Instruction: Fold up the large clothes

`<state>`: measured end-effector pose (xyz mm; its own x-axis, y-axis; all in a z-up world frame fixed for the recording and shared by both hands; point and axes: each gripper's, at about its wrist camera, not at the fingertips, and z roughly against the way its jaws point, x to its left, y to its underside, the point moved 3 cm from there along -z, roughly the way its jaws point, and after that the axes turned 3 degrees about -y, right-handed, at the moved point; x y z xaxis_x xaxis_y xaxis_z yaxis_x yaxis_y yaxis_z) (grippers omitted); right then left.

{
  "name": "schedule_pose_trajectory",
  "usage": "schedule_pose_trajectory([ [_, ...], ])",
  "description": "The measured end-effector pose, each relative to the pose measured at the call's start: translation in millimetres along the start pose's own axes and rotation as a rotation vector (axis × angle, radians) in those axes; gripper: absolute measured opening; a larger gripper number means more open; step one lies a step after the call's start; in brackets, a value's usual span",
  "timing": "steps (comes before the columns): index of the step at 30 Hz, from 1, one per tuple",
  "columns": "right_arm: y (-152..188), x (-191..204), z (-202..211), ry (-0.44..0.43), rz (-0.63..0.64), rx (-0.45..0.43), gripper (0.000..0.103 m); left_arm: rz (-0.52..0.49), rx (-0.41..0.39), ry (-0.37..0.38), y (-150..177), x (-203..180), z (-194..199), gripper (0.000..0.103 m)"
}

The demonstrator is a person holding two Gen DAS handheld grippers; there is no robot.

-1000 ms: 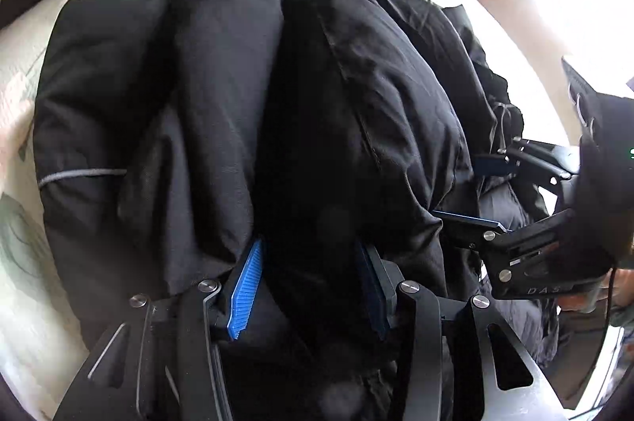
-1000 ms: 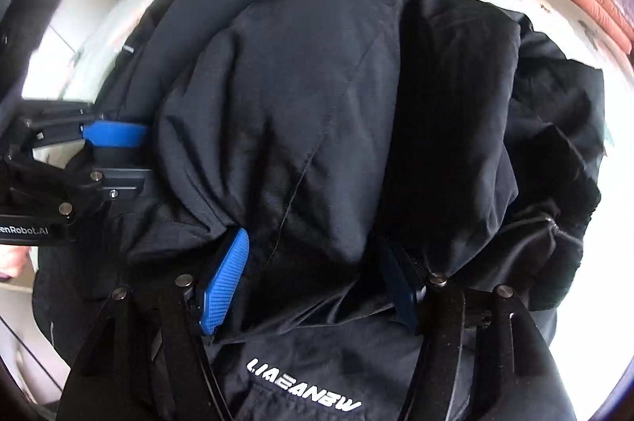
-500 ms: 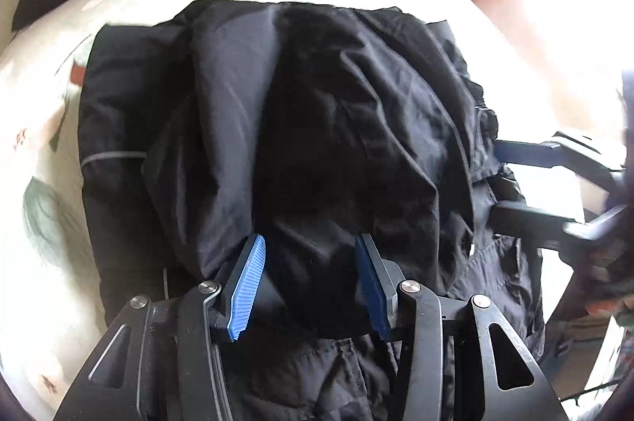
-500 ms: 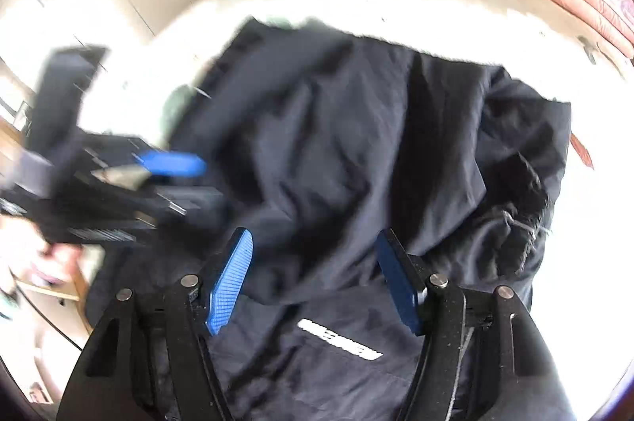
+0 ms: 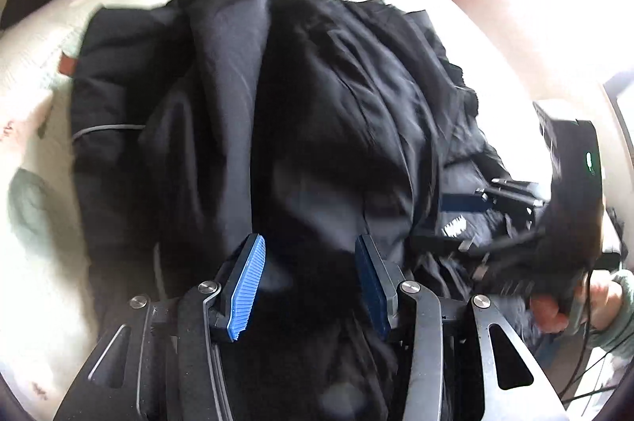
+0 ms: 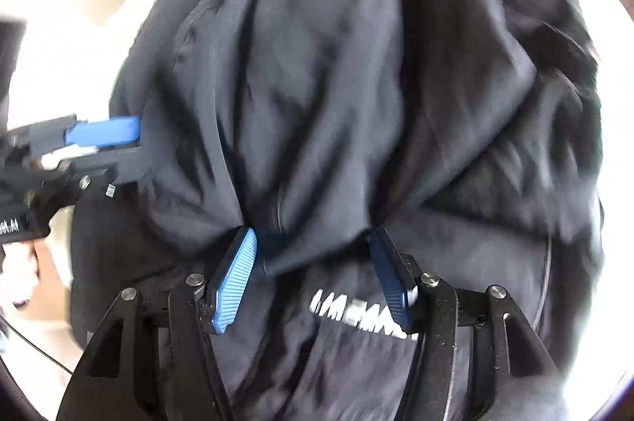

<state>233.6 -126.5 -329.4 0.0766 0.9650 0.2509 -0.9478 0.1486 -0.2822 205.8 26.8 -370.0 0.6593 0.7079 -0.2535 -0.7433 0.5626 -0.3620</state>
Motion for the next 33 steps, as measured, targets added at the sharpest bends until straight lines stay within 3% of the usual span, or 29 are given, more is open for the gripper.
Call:
schedule_pose_trajectory([
  [3, 29, -6, 41, 0.039, -0.066, -0.051, 0.068, -0.032, 0.025, -0.041, 24, 1, 23, 0.066],
  [8, 98, -31, 74, 0.129, -0.169, -0.008, 0.071, 0.003, 0.051, -0.086, 76, 25, 63, 0.066],
  [16, 201, -87, 94, 0.230, -0.264, 0.101, 0.071, 0.235, 0.136, -0.140, 174, 85, 95, 0.066],
  [21, 238, -113, 102, 0.275, -0.297, 0.135, 0.071, 0.326, 0.207, -0.165, 223, 98, 89, 0.066],
  [25, 258, -128, 115, 0.286, -0.331, 0.130, 0.071, 0.346, 0.241, -0.162, 243, 98, 83, 0.066],
  [30, 276, -144, 115, 0.256, -0.354, 0.135, 0.071, 0.403, 0.256, -0.077, 256, 98, 72, 0.066],
  [33, 291, -157, 109, 0.218, -0.370, 0.158, 0.071, 0.449, 0.266, -0.068, 267, 97, 67, 0.066],
])
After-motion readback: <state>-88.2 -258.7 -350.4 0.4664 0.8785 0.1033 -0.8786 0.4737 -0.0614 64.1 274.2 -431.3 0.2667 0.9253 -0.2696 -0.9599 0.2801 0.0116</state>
